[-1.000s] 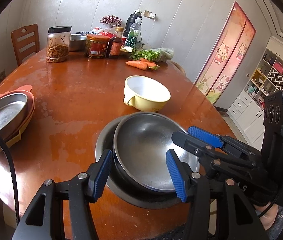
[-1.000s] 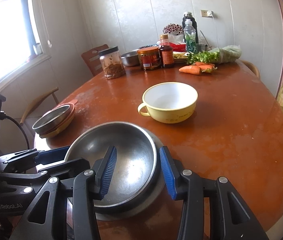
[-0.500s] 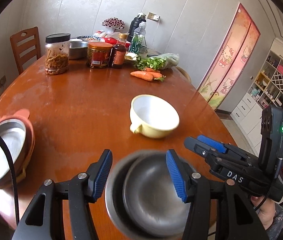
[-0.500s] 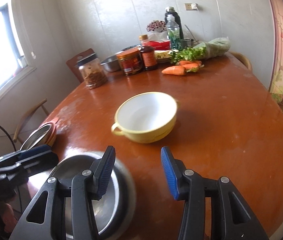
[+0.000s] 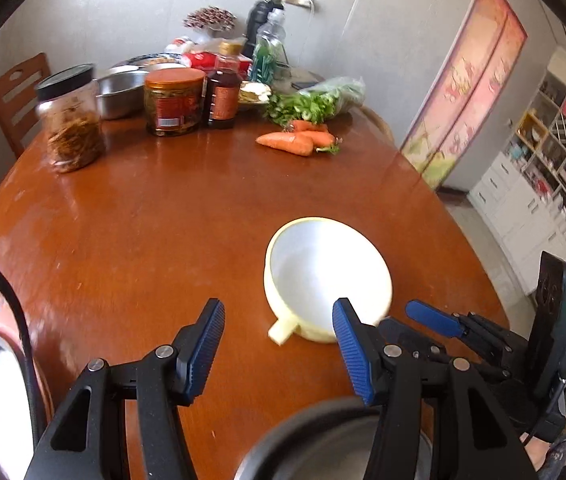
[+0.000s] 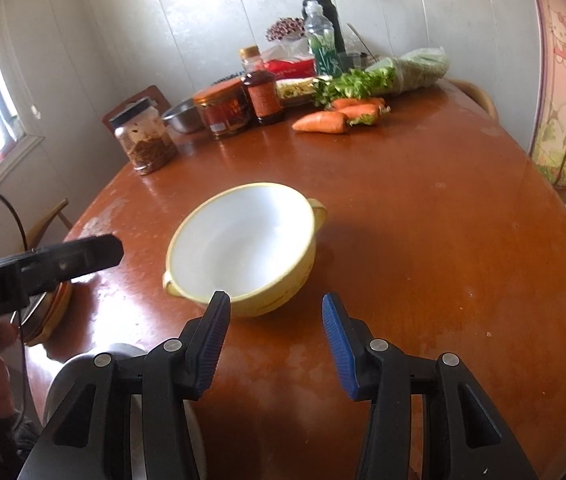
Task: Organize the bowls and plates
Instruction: 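Move the right gripper to the rim of the cream-yellow handled bowl while the left gripper approaches it, then lift the cream-yellow bowl with the left gripper and carry it over the steel basin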
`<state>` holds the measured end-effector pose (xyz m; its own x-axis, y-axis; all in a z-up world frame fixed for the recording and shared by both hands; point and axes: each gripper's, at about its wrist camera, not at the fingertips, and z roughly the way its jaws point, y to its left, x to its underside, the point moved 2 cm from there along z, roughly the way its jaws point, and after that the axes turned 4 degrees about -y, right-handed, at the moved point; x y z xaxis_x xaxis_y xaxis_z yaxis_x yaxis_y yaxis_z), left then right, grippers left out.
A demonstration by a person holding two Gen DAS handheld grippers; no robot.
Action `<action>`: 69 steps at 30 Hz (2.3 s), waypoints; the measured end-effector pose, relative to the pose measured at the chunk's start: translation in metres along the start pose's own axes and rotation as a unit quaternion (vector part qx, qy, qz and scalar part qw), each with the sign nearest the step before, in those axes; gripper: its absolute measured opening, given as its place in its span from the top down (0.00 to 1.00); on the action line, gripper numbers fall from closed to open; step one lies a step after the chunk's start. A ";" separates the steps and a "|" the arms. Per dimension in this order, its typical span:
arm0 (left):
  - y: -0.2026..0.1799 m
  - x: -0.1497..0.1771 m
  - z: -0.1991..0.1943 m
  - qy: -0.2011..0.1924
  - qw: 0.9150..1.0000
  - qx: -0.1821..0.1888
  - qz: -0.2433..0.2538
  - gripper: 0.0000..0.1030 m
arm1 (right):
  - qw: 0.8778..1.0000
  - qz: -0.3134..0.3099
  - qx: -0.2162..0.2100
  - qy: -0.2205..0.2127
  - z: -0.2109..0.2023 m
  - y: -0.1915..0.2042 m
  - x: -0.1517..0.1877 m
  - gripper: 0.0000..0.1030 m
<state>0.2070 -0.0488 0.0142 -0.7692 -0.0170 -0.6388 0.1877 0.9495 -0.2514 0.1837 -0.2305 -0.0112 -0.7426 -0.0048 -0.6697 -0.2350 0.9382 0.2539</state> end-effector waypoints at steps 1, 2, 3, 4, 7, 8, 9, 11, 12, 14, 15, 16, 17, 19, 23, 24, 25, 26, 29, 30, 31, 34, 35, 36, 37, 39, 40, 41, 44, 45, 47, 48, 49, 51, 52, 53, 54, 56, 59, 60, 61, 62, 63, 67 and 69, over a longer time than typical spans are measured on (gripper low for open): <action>0.002 -0.004 0.005 0.004 1.000 -0.006 0.003 0.46 | 1.000 0.003 -0.001 0.002 0.003 -0.001 -0.001 0.52; 0.003 -0.008 0.010 0.008 1.000 -0.012 0.009 0.46 | 1.000 0.005 -0.003 0.004 0.005 -0.001 -0.001 0.51; 0.004 -0.012 0.016 0.010 1.000 -0.017 0.014 0.46 | 1.000 0.006 -0.007 0.004 0.007 0.000 -0.002 0.51; 0.006 -0.015 0.023 0.017 0.999 -0.027 0.019 0.46 | 1.000 0.006 -0.008 0.004 0.008 0.001 -0.003 0.51; 0.006 -0.023 0.042 0.036 0.998 -0.025 0.035 0.46 | 1.000 0.002 -0.014 0.006 0.010 0.006 -0.005 0.51; 0.006 -0.023 0.045 0.036 0.998 -0.023 0.036 0.46 | 1.000 0.002 -0.015 0.006 0.010 0.007 -0.005 0.51; 0.005 -0.025 0.052 0.043 0.998 -0.017 0.043 0.46 | 1.000 -0.001 -0.015 0.006 0.011 0.008 -0.006 0.51; 0.002 -0.025 0.060 0.050 0.997 -0.010 0.049 0.46 | 1.000 -0.003 -0.015 0.007 0.011 0.010 -0.008 0.51; 0.000 -0.024 0.066 0.057 0.997 -0.010 0.055 0.46 | 1.000 -0.006 -0.016 0.008 0.012 0.010 -0.008 0.51; -0.003 -0.023 0.074 0.068 0.996 -0.001 0.059 0.46 | 1.000 -0.013 -0.015 0.010 0.014 0.013 -0.010 0.51; -0.003 -0.022 0.078 0.075 0.995 0.004 0.059 0.46 | 1.000 -0.020 -0.014 0.013 0.015 0.015 -0.010 0.51; -0.003 -0.019 0.083 0.088 0.994 0.012 0.058 0.46 | 0.999 -0.025 -0.015 0.014 0.016 0.017 -0.011 0.51; -0.003 -0.018 0.086 0.095 0.994 0.016 0.058 0.46 | 0.999 -0.029 -0.015 0.015 0.017 0.018 -0.011 0.49; -0.003 -0.013 0.092 0.108 0.992 0.022 0.059 0.46 | 0.999 -0.043 -0.017 0.023 0.020 0.022 -0.010 0.44; -0.007 -0.008 0.093 0.122 0.990 0.056 0.052 0.46 | 0.998 -0.058 -0.016 0.026 0.020 0.027 -0.009 0.43; -0.009 -0.007 0.093 0.124 0.989 0.052 0.060 0.46 | 0.998 -0.061 -0.016 0.027 0.020 0.029 -0.008 0.42; -0.012 -0.005 0.092 0.126 0.988 0.047 0.071 0.46 | 0.998 -0.064 -0.013 0.028 0.020 0.029 -0.008 0.42; -0.015 -0.005 0.091 0.128 0.987 0.046 0.080 0.46 | 0.997 -0.064 -0.013 0.029 0.021 0.030 -0.008 0.41; -0.016 -0.001 0.090 0.146 0.983 0.057 0.091 0.46 | 0.997 -0.063 -0.023 0.038 0.022 0.031 -0.006 0.37; -0.016 0.001 0.090 0.152 0.982 0.061 0.091 0.46 | 0.997 -0.062 -0.027 0.039 0.022 0.031 -0.006 0.36; -0.016 0.002 0.090 0.154 0.981 0.065 0.094 0.46 | 0.997 -0.063 -0.031 0.041 0.021 0.032 -0.005 0.36; -0.016 0.003 0.089 0.165 0.978 0.078 0.097 0.46 | 0.996 -0.063 -0.041 0.046 0.019 0.032 -0.002 0.34; -0.017 0.004 0.088 0.167 0.978 0.082 0.098 0.46 | 0.996 -0.061 -0.044 0.047 0.018 0.032 -0.002 0.33; -0.018 0.004 0.088 0.168 0.977 0.087 0.101 0.46 | 0.996 -0.057 -0.050 0.049 0.016 0.030 0.000 0.33; -0.020 0.005 0.088 0.171 0.975 0.093 0.105 0.46 | 0.996 -0.052 -0.052 0.051 0.014 0.029 0.000 0.32; -0.021 0.007 0.088 0.178 0.973 0.100 0.107 0.46 | 0.996 -0.045 -0.057 0.055 0.010 0.025 0.004 0.31; -0.022 0.008 0.088 0.182 0.972 0.103 0.105 0.46 | 0.996 -0.041 -0.056 0.058 0.009 0.023 0.005 0.31; -0.022 0.007 0.090 0.182 0.972 0.102 0.105 0.46 | 0.996 -0.035 -0.052 0.059 0.008 0.021 0.006 0.31; -0.020 0.002 0.089 0.167 0.977 0.086 0.101 0.46 | 0.998 -0.016 -0.038 0.056 0.003 0.008 0.008 0.31; -0.019 0.000 0.088 0.159 0.979 0.080 0.101 0.46 | 0.998 -0.006 -0.034 0.053 0.002 0.003 0.008 0.31; -0.015 -0.005 0.089 0.152 0.981 0.075 0.090 0.46 | 0.998 0.005 -0.029 0.048 0.001 -0.001 0.006 0.31; -0.015 -0.006 0.089 0.150 0.982 0.076 0.086 0.46 | 0.999 0.009 -0.028 0.045 0.000 -0.002 0.005 0.31; -0.014 -0.007 0.090 0.147 0.983 0.078 0.081 0.46 | 0.999 0.011 -0.029 0.042 0.000 -0.002 0.004 0.31; -0.014 -0.007 0.093 0.146 0.984 0.066 0.080 0.46 | 0.999 0.011 -0.036 0.038 0.001 0.001 0.002 0.32; -0.015 -0.006 0.097 0.148 0.984 0.056 0.084 0.46 | 0.999 0.010 -0.036 0.039 0.002 0.003 0.002 0.33; -0.018 -0.004 0.098 0.149 0.984 0.051 0.087 0.46 | 0.999 0.008 -0.036 0.038 0.004 0.005 0.002 0.38; -0.020 -0.002 0.099 0.151 0.983 0.048 0.091 0.46 | 0.999 0.007 -0.039 0.036 0.004 0.006 0.001 0.40; -0.024 -0.001 0.098 0.151 0.982 0.053 0.099 0.46 | 0.999 0.005 -0.040 0.032 0.005 0.009 0.000 0.47; -0.027 -0.002 0.096 0.148 0.982 0.061 0.103 0.47 | 0.999 -0.011 -0.028 0.026 0.008 0.013 -0.002 0.50; -0.028 -0.001 0.096 0.146 0.982 0.062 0.104 0.47 | 0.999 -0.013 -0.025 0.024 0.009 0.014 -0.003 0.50; -0.028 -0.001 0.095 0.145 0.982 0.059 0.104 0.47 | 0.999 -0.014 -0.023 0.023 0.009 0.014 -0.003 0.50; -0.028 -0.001 0.095 0.145 0.982 0.059 0.102 0.47 | 0.999 -0.017 -0.021 0.022 0.009 0.014 -0.002 0.51; -0.028 -0.001 0.095 0.144 0.983 0.059 0.101 0.47 | 0.999 -0.018 -0.019 0.021 0.010 0.015 -0.002 0.51; -0.025 0.000 0.092 0.142 0.983 0.061 0.095 0.47 | 0.999 -0.023 -0.018 0.019 0.010 0.016 -0.003 0.51; -0.024 0.000 0.089 0.138 0.984 0.061 0.092 0.47 | 0.999 -0.026 -0.019 0.016 0.008 0.017 -0.004 0.51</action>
<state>0.2571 -0.0999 -0.0441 -0.8494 0.2532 -0.4630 0.3976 0.8840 -0.2459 0.1880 -0.2113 -0.0098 -0.7485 -0.0655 -0.6599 -0.2970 0.9228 0.2453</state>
